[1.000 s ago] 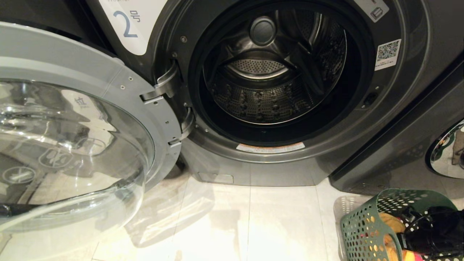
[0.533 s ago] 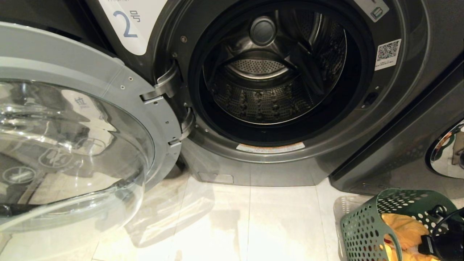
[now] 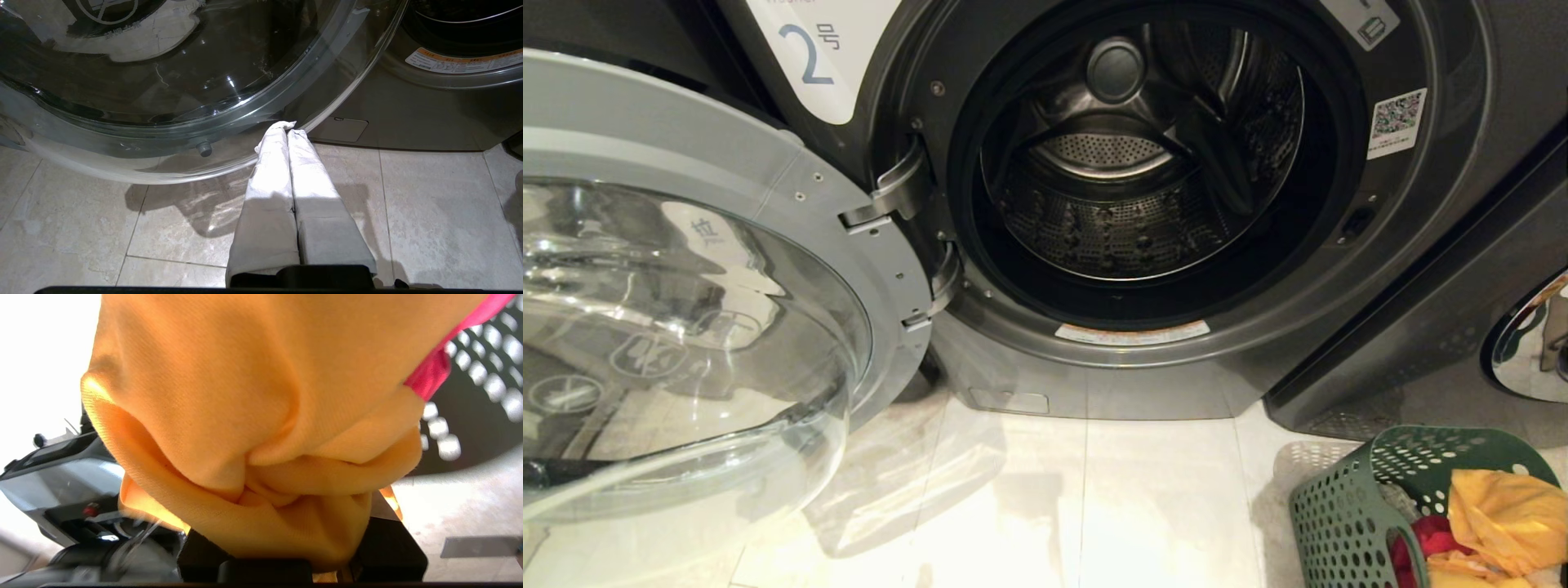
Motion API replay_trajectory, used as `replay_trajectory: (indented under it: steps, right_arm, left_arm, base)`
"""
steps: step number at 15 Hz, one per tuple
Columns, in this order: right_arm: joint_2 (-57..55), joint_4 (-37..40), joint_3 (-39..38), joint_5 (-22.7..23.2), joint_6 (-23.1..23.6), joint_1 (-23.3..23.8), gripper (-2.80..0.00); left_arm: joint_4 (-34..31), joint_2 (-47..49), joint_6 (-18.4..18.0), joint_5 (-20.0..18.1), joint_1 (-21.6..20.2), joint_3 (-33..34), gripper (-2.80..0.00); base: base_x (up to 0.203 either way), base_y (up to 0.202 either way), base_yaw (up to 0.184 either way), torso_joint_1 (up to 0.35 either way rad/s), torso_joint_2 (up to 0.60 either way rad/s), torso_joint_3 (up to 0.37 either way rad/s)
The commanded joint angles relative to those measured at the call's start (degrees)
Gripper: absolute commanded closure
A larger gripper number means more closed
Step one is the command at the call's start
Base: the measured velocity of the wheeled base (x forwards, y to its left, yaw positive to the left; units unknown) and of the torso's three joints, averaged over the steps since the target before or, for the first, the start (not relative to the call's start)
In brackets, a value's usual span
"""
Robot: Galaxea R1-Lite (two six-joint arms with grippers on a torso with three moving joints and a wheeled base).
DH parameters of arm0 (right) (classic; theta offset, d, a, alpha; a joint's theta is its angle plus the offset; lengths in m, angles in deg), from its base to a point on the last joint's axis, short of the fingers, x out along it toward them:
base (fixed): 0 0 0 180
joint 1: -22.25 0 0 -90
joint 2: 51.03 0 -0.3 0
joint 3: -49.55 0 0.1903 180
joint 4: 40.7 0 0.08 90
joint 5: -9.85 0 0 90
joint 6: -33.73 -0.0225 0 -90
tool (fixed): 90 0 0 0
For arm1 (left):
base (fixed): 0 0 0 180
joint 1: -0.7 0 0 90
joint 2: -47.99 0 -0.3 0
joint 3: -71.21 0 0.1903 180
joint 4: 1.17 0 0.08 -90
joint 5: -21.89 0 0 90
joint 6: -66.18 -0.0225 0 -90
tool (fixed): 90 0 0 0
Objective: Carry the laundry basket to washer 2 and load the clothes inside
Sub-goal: Place the clothes into the washing machine
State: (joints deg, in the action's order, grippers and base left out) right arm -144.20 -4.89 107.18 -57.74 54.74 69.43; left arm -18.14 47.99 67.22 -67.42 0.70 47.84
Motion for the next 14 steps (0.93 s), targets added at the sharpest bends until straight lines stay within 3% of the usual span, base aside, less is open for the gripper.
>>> replay_trajectory:
  steps: [1,4,8,11,14]
  right_arm:
    - [22.3,7.1,-1.8,-0.1,-0.3,0.3,0.00]
    - [37.5,13.6,0.4,-0.6,-0.8,0.4,0.00]
    - [45.3,19.1,13.1,-4.3,-1.2,-1.8,0.00]
    - [46.0,20.8,19.5,-4.5,-1.5,-10.8,0.00]
    - [45.7,21.1,22.0,-4.4,-1.6,-25.4,0.00]
  left_arm:
    - [0.0,0.0,0.0,0.0,0.0,2.3,0.00]
    - [0.0,0.0,0.0,0.0,0.0,2.3,0.00]
    - [0.1,0.0,0.0,0.0,0.0,2.3,0.00]
    - [0.1,0.0,0.0,0.0,0.0,2.3,0.00]
    - [0.0,0.0,0.0,0.0,0.0,2.3,0.00]
  base:
    - [0.000,0.000,0.000,0.000,0.00,0.000]
    - [0.000,0.000,0.000,0.000,0.00,0.000]
    - [0.000,0.000,0.000,0.000,0.00,0.000]
    - [0.000,0.000,0.000,0.000,0.00,0.000]
    - [0.000,0.000,0.000,0.000,0.00,0.000]
